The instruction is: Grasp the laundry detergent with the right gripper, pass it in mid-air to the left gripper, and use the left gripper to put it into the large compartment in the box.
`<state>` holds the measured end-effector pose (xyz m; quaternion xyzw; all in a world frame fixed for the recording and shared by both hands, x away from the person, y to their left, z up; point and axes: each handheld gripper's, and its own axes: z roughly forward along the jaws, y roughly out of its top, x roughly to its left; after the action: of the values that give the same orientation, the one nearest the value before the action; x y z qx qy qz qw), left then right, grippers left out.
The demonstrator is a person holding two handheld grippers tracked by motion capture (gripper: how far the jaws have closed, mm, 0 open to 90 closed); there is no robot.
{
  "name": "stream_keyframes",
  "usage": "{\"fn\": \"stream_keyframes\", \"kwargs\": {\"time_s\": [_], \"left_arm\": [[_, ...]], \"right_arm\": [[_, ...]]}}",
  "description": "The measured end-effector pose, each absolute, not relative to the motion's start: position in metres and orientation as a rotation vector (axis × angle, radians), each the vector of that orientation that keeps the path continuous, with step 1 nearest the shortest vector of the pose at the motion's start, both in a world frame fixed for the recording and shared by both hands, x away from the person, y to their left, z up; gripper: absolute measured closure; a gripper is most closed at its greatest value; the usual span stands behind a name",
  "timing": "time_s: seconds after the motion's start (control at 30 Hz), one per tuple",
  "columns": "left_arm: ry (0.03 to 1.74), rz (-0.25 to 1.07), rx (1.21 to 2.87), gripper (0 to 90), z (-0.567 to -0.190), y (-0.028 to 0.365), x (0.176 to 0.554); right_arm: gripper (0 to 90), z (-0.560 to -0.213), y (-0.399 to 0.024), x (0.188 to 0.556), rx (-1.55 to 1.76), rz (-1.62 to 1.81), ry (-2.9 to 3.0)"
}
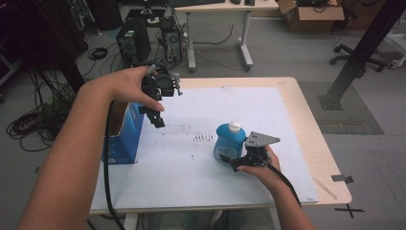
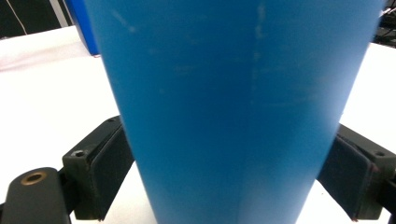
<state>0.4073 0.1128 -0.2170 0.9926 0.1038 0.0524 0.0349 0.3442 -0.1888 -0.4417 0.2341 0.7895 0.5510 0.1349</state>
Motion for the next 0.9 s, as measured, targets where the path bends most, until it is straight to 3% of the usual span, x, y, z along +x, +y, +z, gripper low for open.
{"fn": "stream_keyframes", "kwargs": {"time_s": [0.9], "left_arm": [[0.312,0.152,3.052,6.0,-0.2192,0.1089,0.4078]], "right_arm": [[22.3,-0.4454,-0.1879,0.3451,0.671,1.615,2.247]]}}
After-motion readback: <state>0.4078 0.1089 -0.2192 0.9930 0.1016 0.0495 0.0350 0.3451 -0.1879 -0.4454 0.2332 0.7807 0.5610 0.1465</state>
